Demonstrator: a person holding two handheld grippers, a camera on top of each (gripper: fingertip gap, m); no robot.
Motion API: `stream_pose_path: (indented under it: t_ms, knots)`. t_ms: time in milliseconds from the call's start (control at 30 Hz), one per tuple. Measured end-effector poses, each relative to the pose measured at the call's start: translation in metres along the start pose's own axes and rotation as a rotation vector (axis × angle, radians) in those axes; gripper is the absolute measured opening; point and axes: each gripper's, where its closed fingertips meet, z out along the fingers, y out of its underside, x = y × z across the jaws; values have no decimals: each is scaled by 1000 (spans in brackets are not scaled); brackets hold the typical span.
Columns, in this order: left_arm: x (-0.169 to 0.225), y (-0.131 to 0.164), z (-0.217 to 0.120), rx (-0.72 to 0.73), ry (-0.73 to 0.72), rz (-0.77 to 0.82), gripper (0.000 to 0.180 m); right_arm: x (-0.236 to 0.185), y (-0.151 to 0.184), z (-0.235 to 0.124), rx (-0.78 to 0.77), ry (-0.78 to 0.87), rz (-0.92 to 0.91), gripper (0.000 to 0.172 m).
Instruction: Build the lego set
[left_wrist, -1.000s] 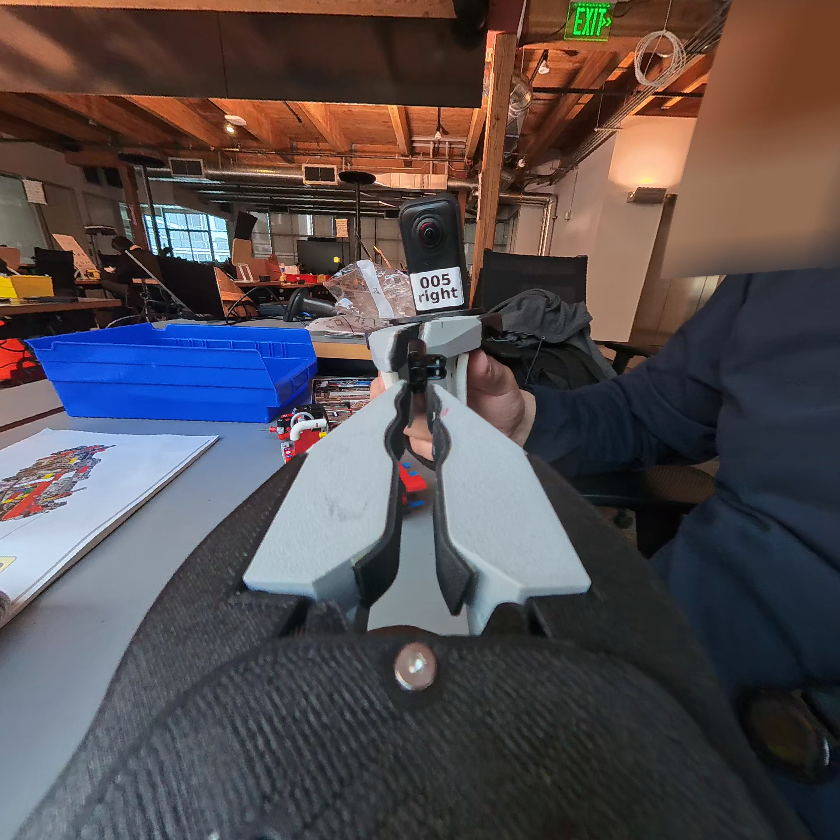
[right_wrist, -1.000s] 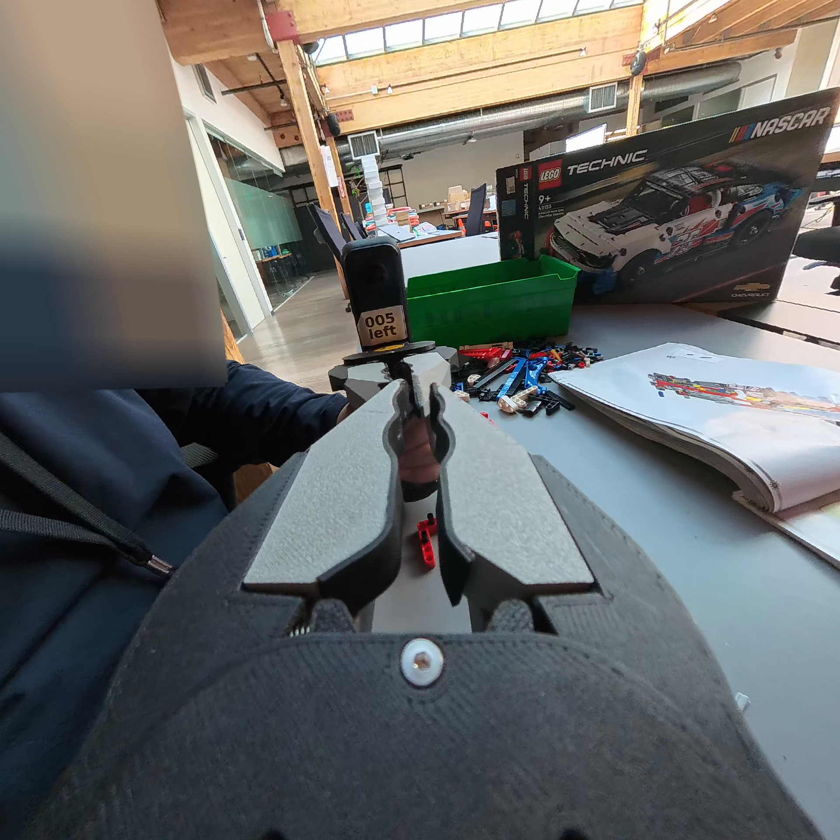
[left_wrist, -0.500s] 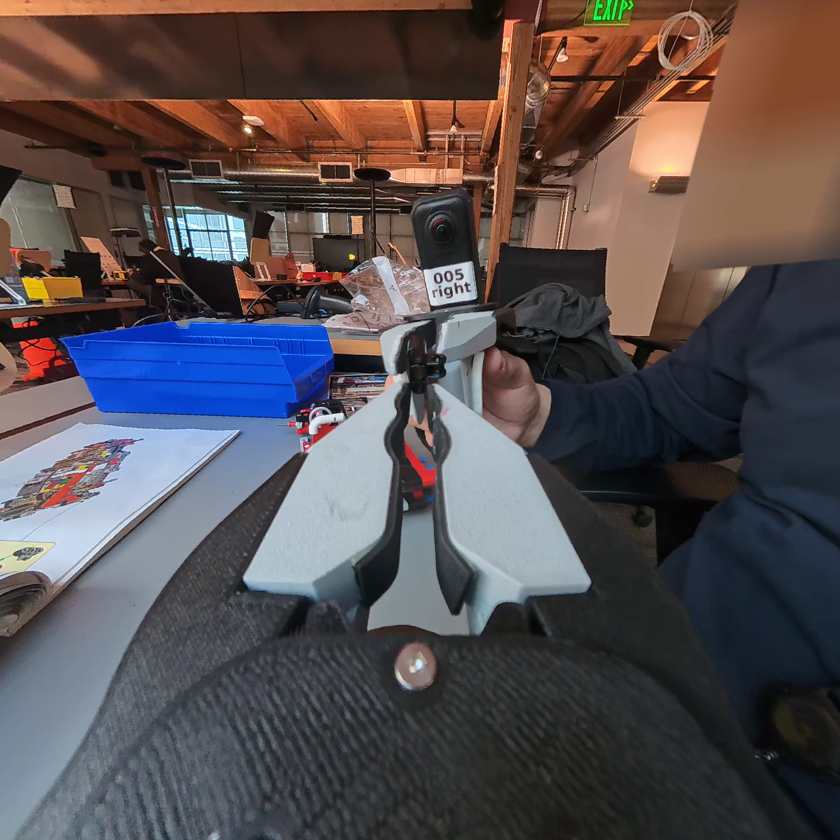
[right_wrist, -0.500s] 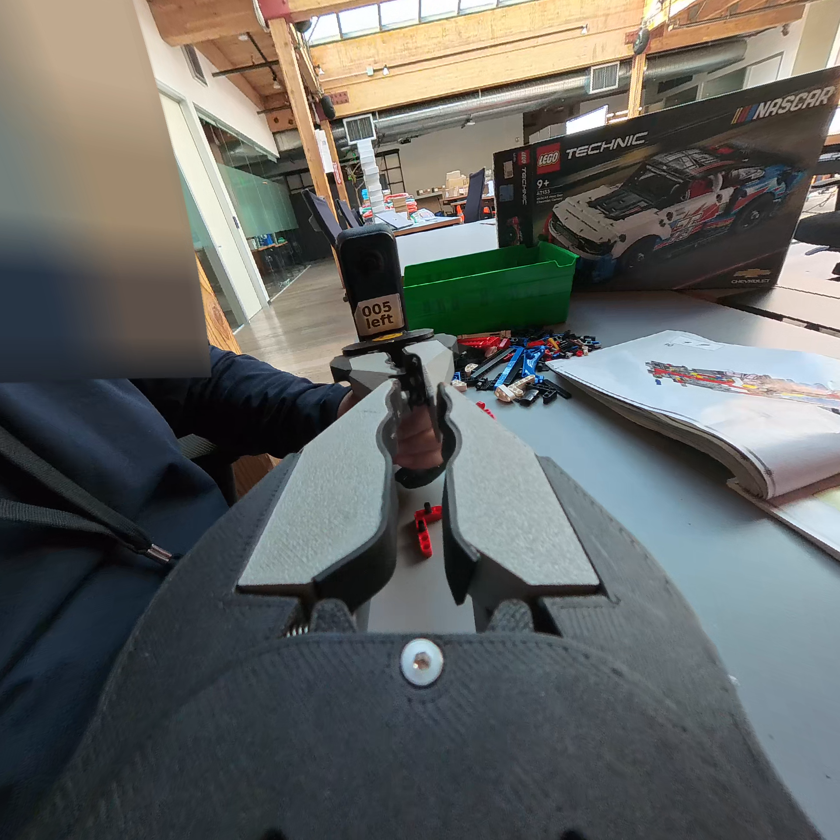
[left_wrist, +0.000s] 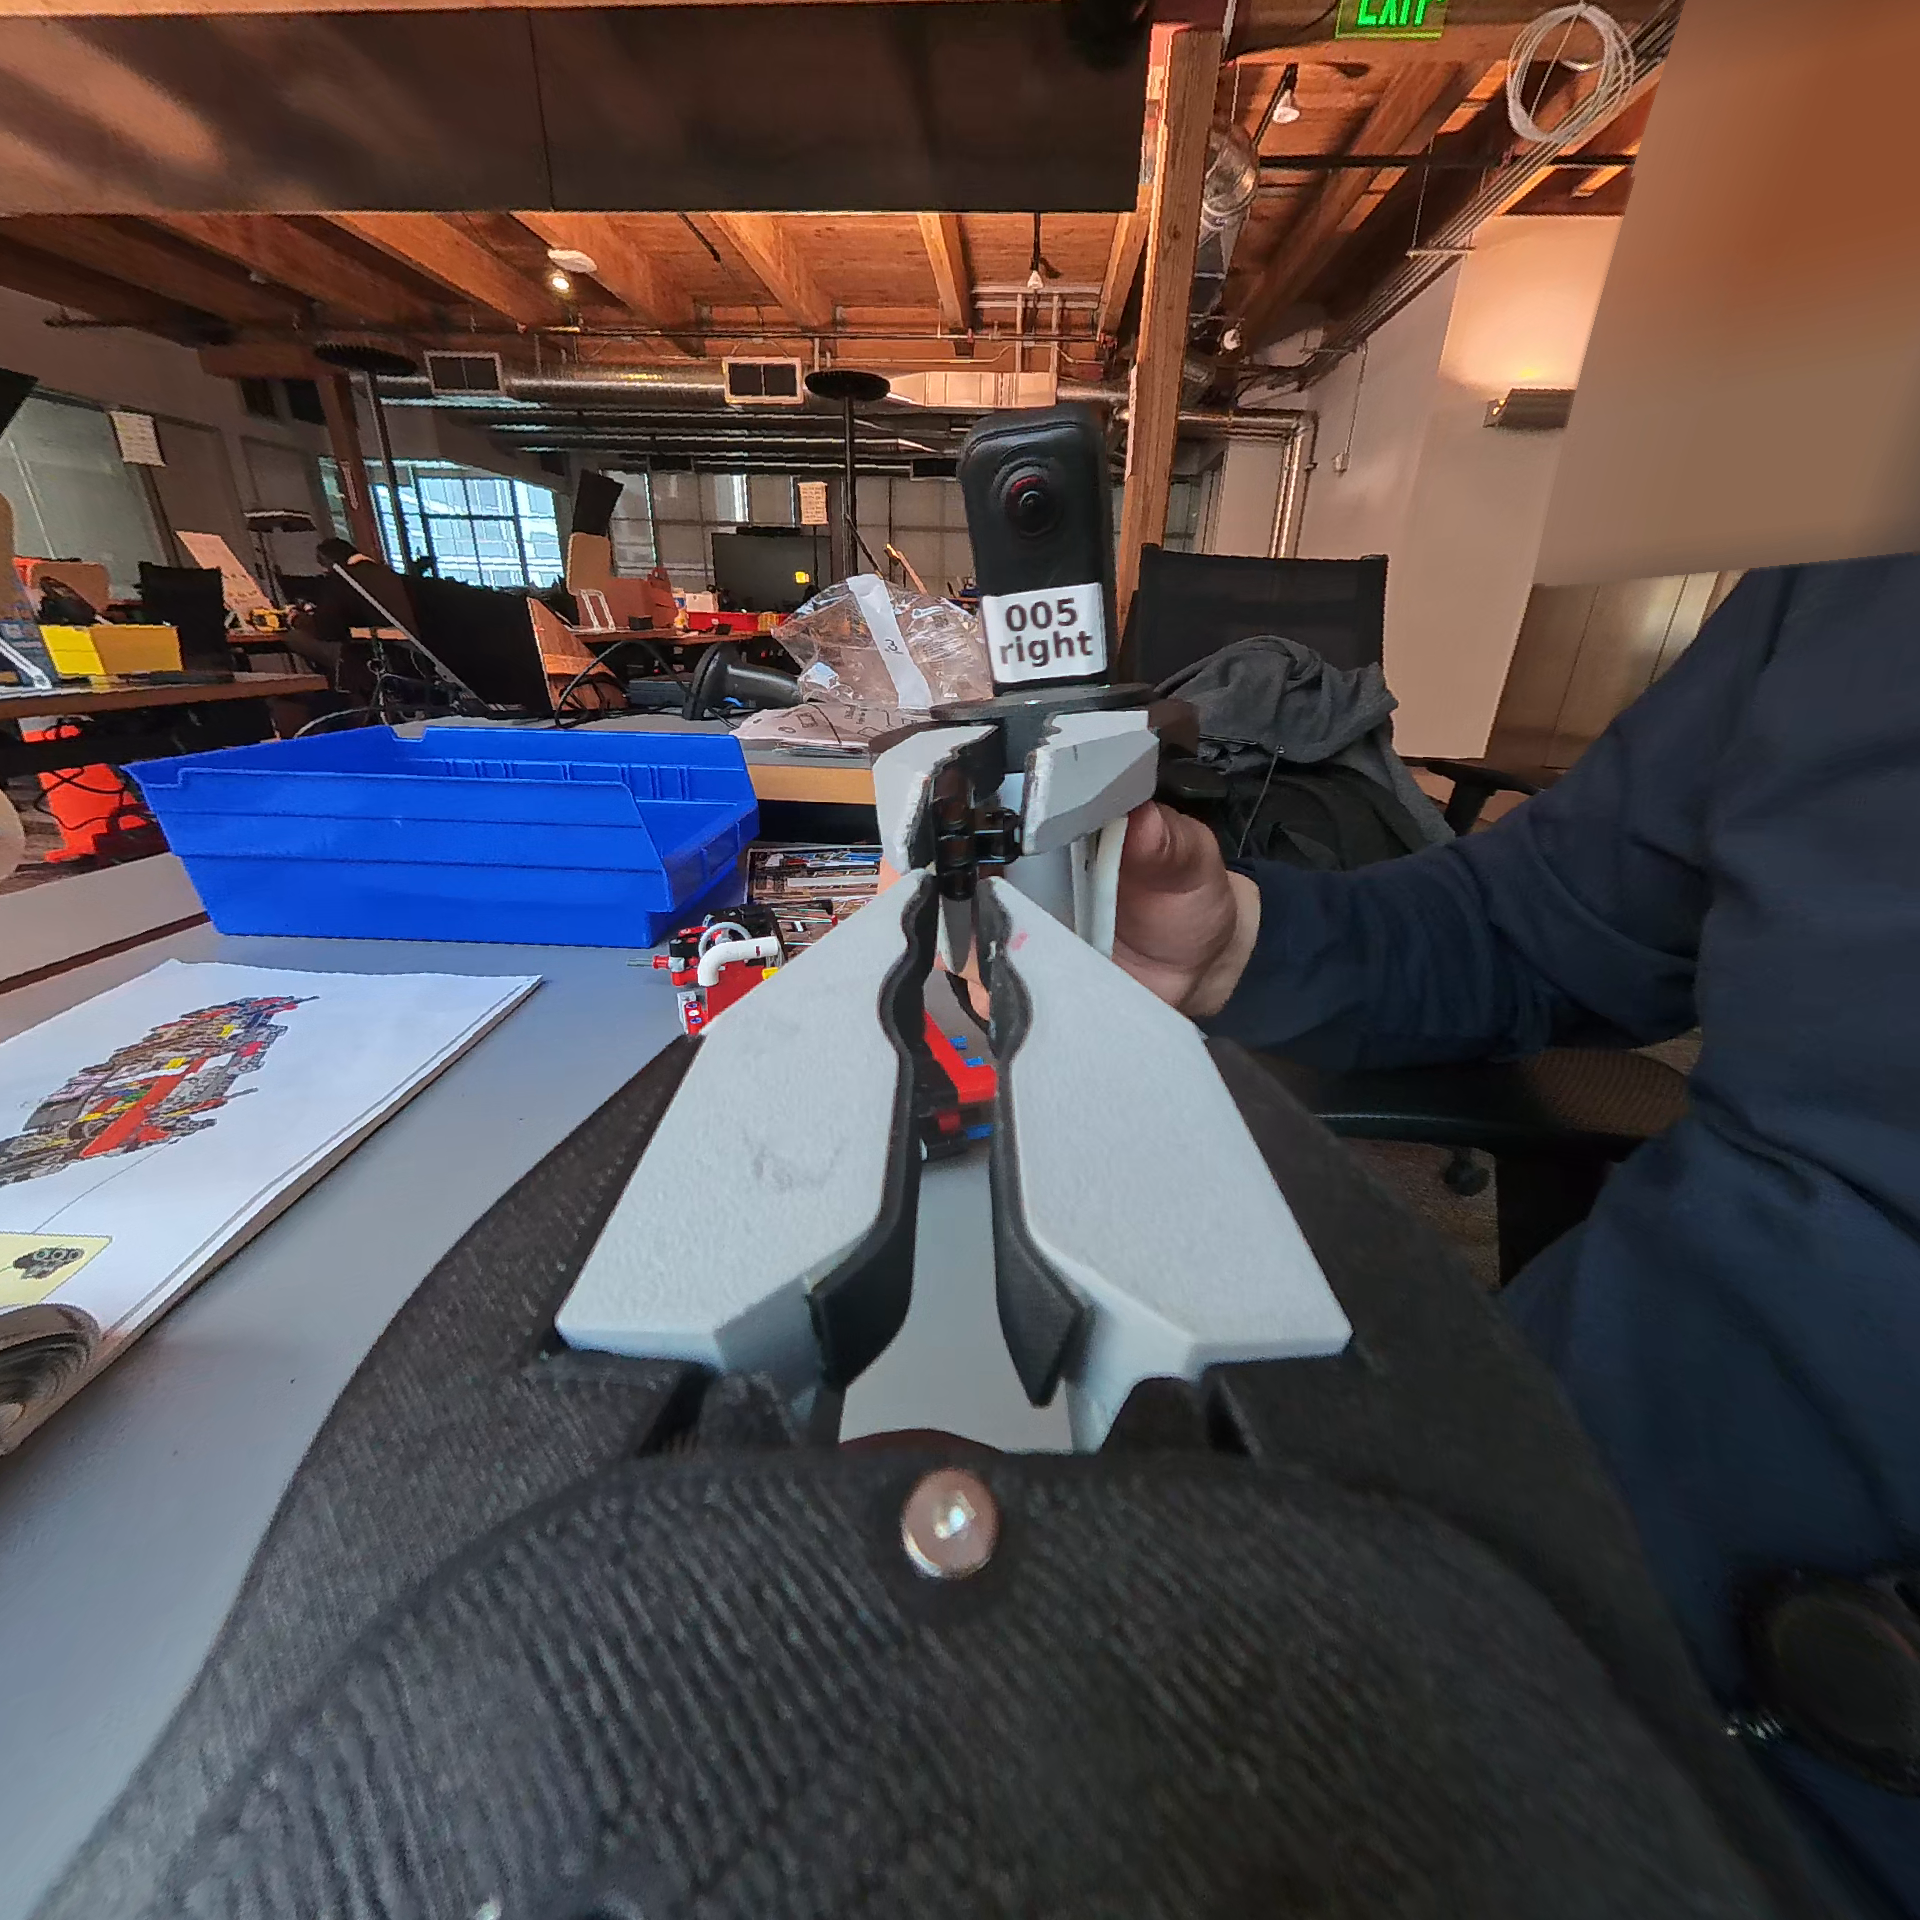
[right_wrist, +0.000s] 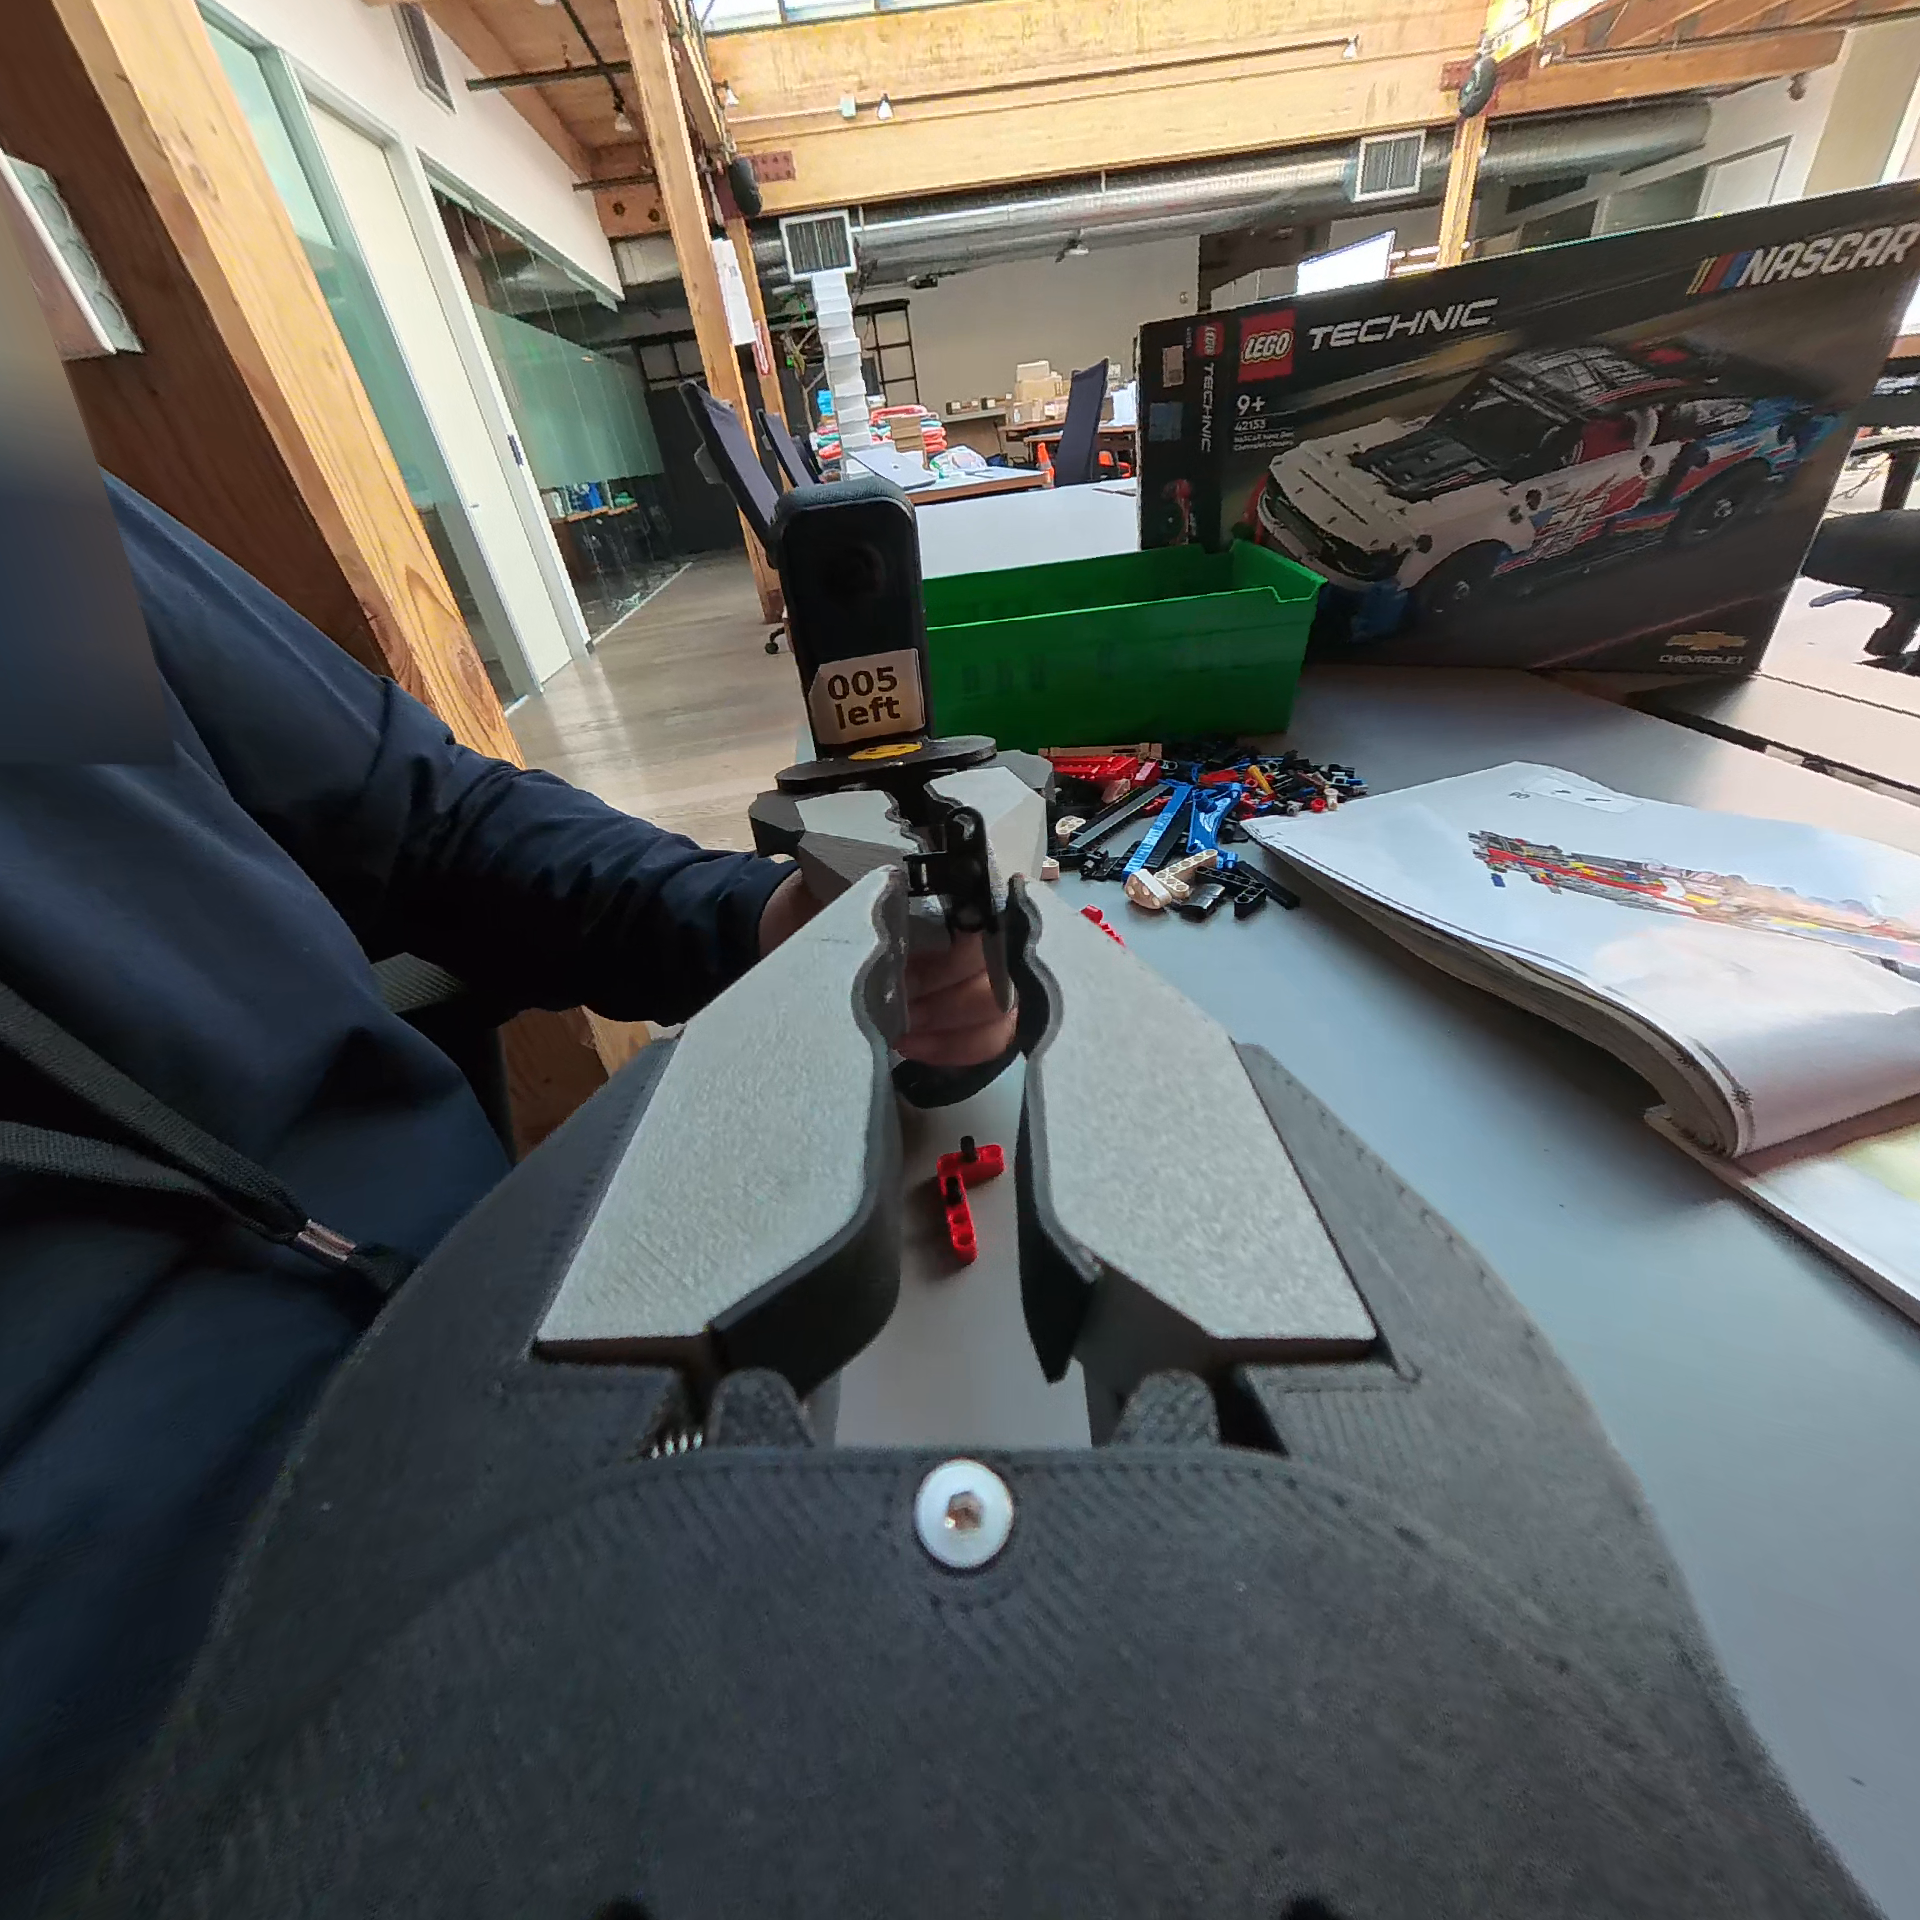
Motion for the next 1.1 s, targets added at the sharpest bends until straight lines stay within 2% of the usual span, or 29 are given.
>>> stream_pose_path:
  t_ms: [300, 500, 967, 1100]
  knots:
    - [1, 3, 1, -2, 9, -9, 5, -1, 2, 2, -1, -14, 3, 18]
    - [0, 7, 2, -15, 10, -22, 5, 1, 5, 2, -16, 17, -37, 12]
    - [-4, 18, 3, -72, 15, -88, 3, 7, 12, 6, -106, 81, -56, 12]
    - [-3, 24, 0, -134, 48, -78, 12, 10, 17, 6, -158, 110, -73, 12]
